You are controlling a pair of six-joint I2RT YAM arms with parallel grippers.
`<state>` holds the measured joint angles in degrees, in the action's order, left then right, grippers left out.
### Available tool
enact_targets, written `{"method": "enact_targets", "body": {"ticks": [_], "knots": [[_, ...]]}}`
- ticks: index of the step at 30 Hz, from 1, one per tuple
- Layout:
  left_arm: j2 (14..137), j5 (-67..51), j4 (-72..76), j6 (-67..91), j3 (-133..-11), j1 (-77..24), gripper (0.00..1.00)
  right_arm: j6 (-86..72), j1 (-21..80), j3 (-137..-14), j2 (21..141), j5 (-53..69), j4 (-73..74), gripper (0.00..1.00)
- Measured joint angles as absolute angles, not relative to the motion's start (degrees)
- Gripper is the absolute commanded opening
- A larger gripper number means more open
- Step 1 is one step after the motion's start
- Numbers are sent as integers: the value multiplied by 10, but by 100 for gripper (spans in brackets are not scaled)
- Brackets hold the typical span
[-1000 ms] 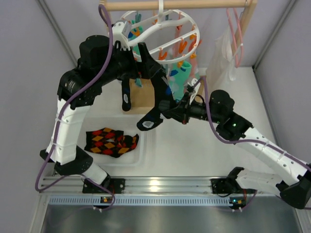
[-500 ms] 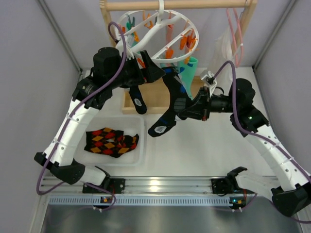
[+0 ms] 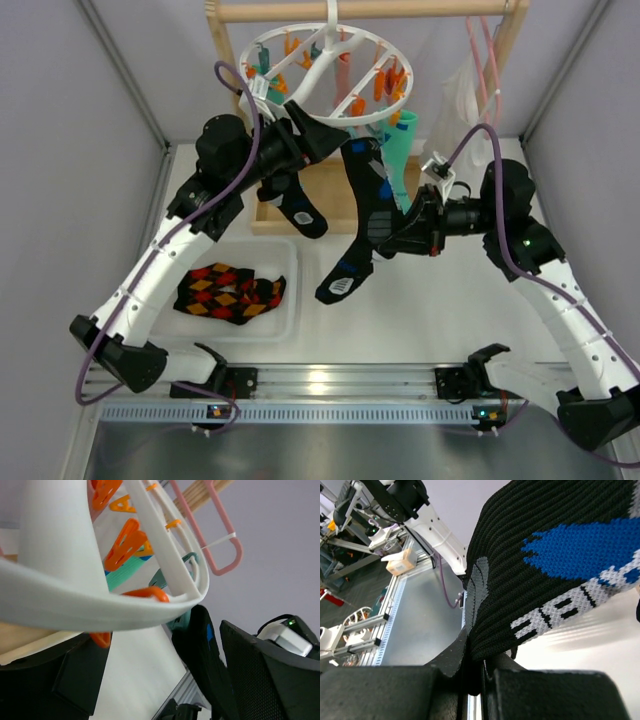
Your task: Remove the socks clipped to the hanger
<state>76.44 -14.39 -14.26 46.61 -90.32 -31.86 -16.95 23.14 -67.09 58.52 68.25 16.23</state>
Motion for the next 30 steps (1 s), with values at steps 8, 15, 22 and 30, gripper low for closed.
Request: {"method": "enact_targets", "body": {"ticks": [8, 15, 22, 30], "knots": [[810, -165, -32, 496, -903, -322, 83, -133, 231, -660, 573, 691, 198, 0], [830, -165, -1, 513, -900, -331, 82, -123, 231, -660, 574, 691, 202, 0], [820, -126, 32, 510, -866, -376, 92, -114, 230, -660, 583, 681, 208, 0], [730, -40, 37, 509, -763, -410, 98, -114, 220, -660, 600, 671, 197, 0]]}}
